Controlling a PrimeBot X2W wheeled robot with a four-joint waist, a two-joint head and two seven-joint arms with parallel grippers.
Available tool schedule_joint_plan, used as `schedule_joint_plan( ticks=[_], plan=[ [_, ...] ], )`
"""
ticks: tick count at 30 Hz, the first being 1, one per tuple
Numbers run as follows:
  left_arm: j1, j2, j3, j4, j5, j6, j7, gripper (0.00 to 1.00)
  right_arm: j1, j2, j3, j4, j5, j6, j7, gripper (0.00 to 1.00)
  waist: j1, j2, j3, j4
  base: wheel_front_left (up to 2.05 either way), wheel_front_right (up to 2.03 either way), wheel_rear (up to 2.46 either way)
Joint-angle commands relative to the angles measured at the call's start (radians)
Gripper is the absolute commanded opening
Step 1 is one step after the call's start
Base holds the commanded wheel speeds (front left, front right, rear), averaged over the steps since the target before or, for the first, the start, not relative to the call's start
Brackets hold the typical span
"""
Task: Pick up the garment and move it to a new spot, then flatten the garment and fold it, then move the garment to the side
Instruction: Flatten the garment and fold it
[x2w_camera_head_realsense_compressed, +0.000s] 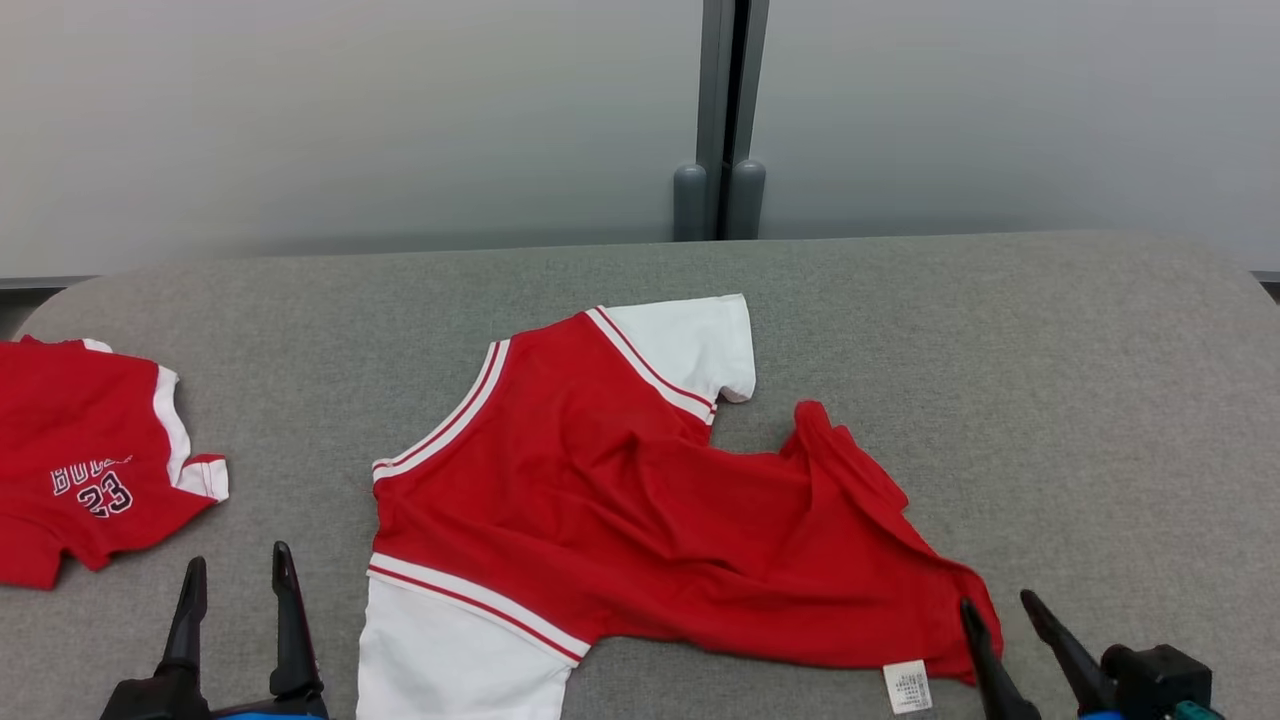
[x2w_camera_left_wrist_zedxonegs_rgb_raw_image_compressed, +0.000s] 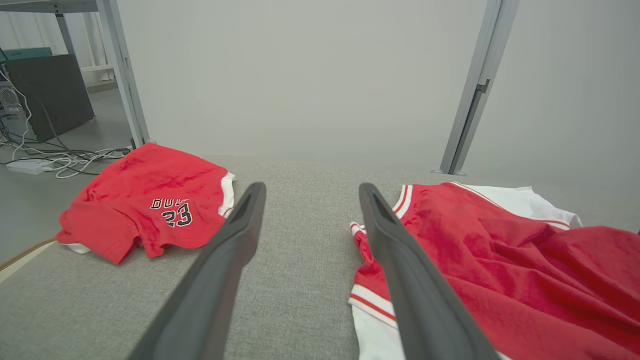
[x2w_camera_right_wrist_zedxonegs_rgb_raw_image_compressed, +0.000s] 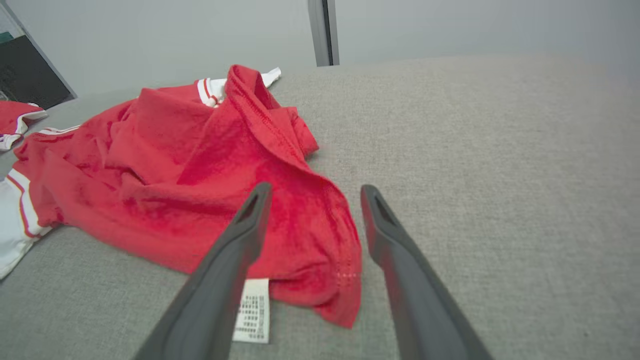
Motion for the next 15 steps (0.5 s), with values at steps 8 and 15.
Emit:
schedule_joint_plan(
  ticks=[8,15],
  plan=[
    [0.001,-0.001,-0.002,0.014,0.027,0.001,-0.003,1.0,-0.023,0.053,-0.097,-0.148,-0.077,0.0,-0.005,1.0,0.0,0.0,-0.014,0.008,0.0,0.0,0.0],
    [-0.002,0.007,-0.019,0.044,0.081,0.0,-0.003,1.0,-0.013,0.097,-0.105,-0.175,-0.153,0.0,-0.005,1.0,0.0,0.0,-0.028,0.036,0.0,0.0,0.0]
  ],
)
